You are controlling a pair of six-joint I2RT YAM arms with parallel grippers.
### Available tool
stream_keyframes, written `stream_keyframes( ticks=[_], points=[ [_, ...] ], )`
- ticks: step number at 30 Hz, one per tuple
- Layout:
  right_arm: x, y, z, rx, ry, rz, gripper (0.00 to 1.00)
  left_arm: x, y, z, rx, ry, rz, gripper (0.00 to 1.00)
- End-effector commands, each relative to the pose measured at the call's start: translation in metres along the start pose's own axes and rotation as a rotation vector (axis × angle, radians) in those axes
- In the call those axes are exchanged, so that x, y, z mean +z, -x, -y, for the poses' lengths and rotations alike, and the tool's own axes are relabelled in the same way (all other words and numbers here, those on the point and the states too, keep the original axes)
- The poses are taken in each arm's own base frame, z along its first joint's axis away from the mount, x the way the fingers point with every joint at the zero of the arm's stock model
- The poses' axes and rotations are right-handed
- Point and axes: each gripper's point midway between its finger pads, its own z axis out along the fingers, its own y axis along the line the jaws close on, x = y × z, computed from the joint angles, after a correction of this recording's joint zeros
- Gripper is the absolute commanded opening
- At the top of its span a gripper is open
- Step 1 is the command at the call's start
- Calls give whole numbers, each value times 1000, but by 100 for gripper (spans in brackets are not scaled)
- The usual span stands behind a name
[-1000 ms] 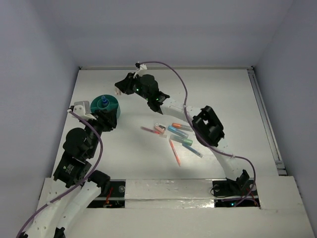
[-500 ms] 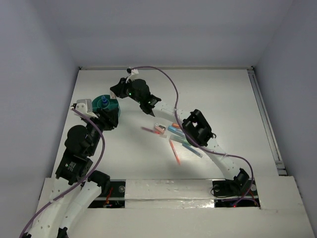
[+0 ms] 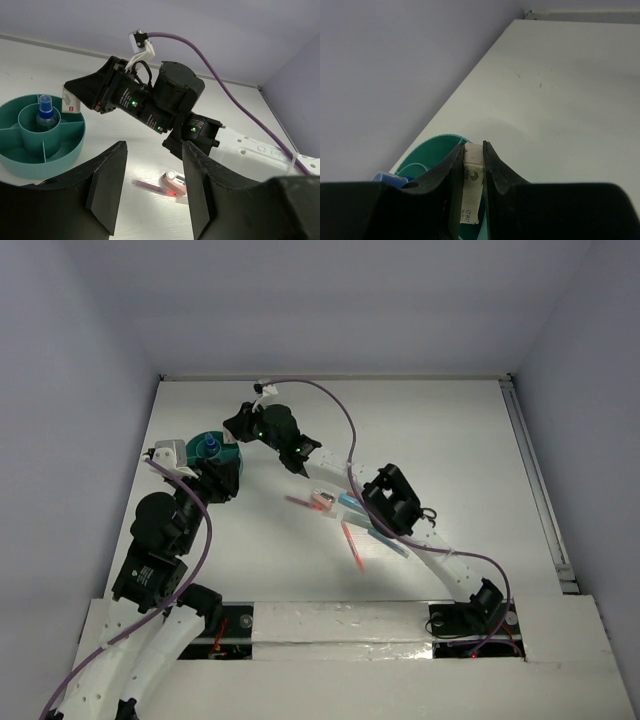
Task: Sort the stationery into containers
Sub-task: Place the stationery in the storage box, then pick up the scissors from the center of the board.
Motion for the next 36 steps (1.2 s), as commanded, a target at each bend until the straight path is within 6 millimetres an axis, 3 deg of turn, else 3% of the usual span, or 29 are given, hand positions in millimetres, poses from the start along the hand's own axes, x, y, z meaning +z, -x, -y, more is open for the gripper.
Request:
stream_keyframes(
  ticks=[1, 4, 7, 8, 13, 16, 17, 19, 22, 23, 25, 26, 27, 28, 30, 35, 36],
  points=[
    [3, 19, -19, -11, 40, 57, 20, 1, 7, 3, -6, -16, 36, 45],
    [3, 14, -25, -11, 51, 50, 21, 1, 7, 3, -6, -16, 36, 45],
    [2, 16, -27, -22, 56, 54, 32, 1, 7, 3, -6, -16, 36, 44],
    [2, 17, -28, -30, 63, 54, 42, 2, 8, 1, -6, -8, 39, 44],
    [-1, 28, -40, -50, 98, 59, 57, 2, 7, 0, -5, -6, 35, 45],
    [-5, 40, -50, -76, 119, 57, 58, 4, 6, 0, -6, -3, 32, 45],
    [-11, 60, -62, -82, 128, 81, 58, 3, 6, 0, -6, -3, 32, 45],
    [-21, 77, -69, -90, 130, 116, 56, 4, 6, -1, -4, 1, 30, 45],
    [-51, 89, -70, -108, 92, 101, 39, 4, 5, -1, -5, 2, 29, 45],
    [-70, 93, -60, -130, 47, 84, 16, 4, 5, 0, -5, 0, 28, 44],
    [-91, 85, -44, -153, -8, 29, 0, 4, 5, 0, -6, -4, 28, 44],
    [-107, 61, -21, -170, -61, -47, 0, 4, 6, 1, -6, -6, 28, 41],
    [-117, 54, -16, -177, -82, -87, 0, 4, 6, 2, -8, -11, 28, 38],
    [-131, 64, -13, -180, -103, -99, 0, 4, 5, 2, -7, -15, 25, 35],
    [-160, 26, 16, -179, -188, -263, 0, 5, 5, 1, -7, -10, 25, 27],
    [-225, -15, 44, -217, -306, -539, 4, 7, 3, 1, -7, -6, 16, 9],
    [-233, -16, 45, -226, -313, -555, 13, 9, 1, 0, -6, -3, 9, 7]
  ],
)
